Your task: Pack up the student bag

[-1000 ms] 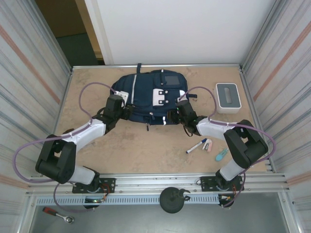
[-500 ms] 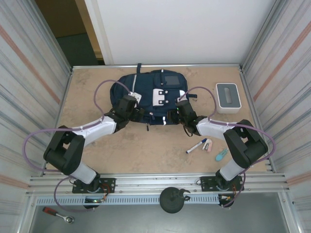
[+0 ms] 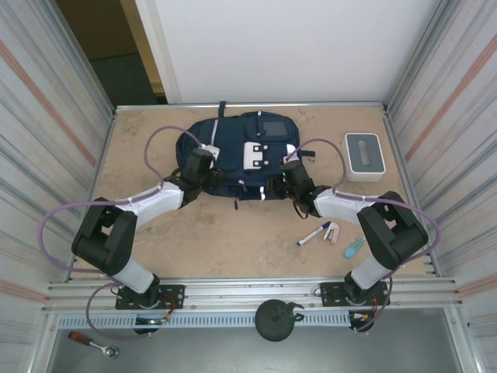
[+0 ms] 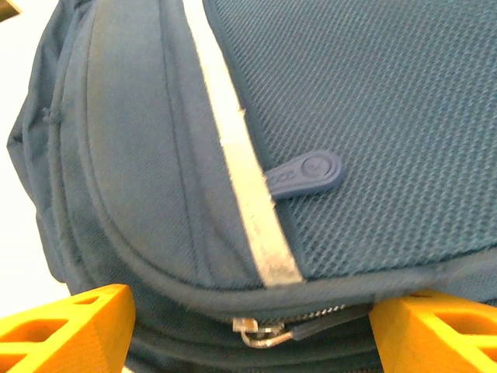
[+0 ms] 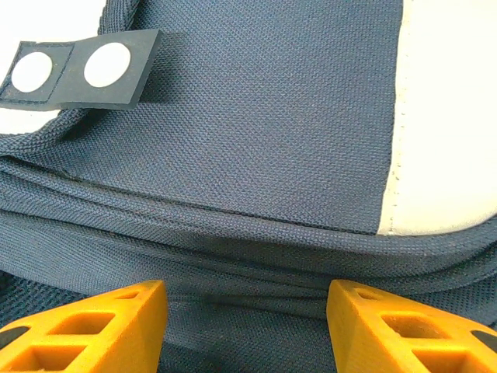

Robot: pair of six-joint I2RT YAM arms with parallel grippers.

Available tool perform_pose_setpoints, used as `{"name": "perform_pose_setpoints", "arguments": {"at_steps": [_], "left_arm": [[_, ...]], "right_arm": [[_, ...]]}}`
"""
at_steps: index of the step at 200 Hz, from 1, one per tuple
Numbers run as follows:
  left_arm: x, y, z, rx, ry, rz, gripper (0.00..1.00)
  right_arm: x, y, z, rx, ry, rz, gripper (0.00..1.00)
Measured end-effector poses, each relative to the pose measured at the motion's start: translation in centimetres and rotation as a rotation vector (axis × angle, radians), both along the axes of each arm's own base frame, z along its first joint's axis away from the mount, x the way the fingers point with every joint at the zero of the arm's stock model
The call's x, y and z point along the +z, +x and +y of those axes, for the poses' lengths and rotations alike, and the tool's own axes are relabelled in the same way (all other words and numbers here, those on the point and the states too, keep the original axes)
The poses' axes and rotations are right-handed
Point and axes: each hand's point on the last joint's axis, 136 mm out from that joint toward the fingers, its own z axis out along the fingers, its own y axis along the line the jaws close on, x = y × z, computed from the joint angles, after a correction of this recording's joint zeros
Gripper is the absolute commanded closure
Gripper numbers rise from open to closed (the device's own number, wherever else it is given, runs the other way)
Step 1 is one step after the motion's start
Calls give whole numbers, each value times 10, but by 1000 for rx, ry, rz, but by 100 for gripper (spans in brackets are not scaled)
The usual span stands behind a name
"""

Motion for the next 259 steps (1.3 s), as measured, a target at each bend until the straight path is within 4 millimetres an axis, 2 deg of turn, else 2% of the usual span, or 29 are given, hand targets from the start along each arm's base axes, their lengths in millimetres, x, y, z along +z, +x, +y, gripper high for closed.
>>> {"name": "perform_pose_setpoints", "arguments": {"at_steps": [36,74,98,128,151,189,212,259], "left_arm": [[3,-10,21,48,-65,11,34],[14,-16,41,98,-111,-11,37],[18,-21,36,80,-157,-10,35],[20,-26,27,54,-210,3,24],[15,-26,20,34,-219,27,16],[0,-16,7,23,-192,73,14],[-7,-12,10,40,-166,90,20],[-8,-9,15,54,-166,93,40]], "right_arm": [[0,1,-1,-2,1,1,44],[-1,0,-1,-2,1,2,44],[-1,0,-1,-3,1,2,44],[-1,0,-1,-2,1,2,44],[-1,0,-1,-2,1,2,44],[-1,0,-1,-2,1,3,43],[-1,0,-1,-3,1,2,43],[-1,0,-2,-2,1,3,43]]}}
